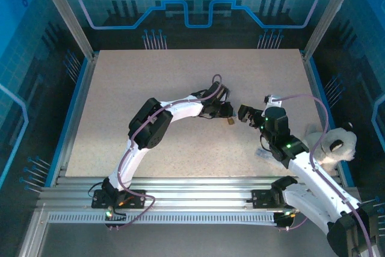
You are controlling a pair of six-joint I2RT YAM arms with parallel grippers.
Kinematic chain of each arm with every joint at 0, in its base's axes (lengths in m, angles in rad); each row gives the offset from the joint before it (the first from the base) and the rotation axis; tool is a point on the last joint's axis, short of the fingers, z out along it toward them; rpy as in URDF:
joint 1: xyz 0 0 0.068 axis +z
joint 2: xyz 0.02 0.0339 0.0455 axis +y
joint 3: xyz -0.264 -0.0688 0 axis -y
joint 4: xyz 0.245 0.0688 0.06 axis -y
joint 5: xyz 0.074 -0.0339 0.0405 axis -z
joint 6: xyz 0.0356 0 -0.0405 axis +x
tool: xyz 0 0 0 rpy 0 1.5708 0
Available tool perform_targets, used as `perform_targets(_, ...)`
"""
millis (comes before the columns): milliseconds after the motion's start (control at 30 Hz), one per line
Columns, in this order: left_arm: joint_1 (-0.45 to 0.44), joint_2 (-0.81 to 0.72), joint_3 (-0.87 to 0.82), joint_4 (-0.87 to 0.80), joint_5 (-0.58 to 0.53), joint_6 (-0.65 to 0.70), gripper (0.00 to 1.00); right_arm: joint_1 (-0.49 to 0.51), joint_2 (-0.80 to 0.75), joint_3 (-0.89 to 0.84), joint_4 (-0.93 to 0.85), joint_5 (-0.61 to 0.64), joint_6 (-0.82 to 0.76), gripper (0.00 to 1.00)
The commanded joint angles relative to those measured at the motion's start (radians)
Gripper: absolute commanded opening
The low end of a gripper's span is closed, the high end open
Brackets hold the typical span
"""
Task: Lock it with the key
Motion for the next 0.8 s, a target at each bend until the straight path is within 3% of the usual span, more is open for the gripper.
perform_targets(0,0.013,0.017,0.034,-0.049,-0.022,0.029,0.21,0.015,0.002,-0.008,0.024,0.021,-0.012,1.00)
perform_targets(267,0.021,-0.028,0.069,-0.099,-0.045,0.061,0.35,0.018,0.006,-0.009,0.027,0.025,-0.016,1.00)
perform_targets(533,0.045,-0.289,-0.059,-0.078,-0.141,0.124,0.60,0.019,0.049,-0.010,0.051,0.022,-0.027,1.00)
perform_targets(633,0.046,-0.432,-0.166,-0.022,-0.182,0.159,0.74,0.023,0.073,-0.016,0.082,0.002,-0.038,1.00)
perform_targets(700,0.045,-0.521,-0.235,0.018,-0.208,0.176,0.97,0.030,0.084,-0.026,0.118,-0.014,-0.048,1.00)
perform_targets(767,0.045,-0.602,-0.294,0.041,-0.236,0.186,0.99,0.041,0.092,-0.032,0.134,0.003,-0.063,1.00)
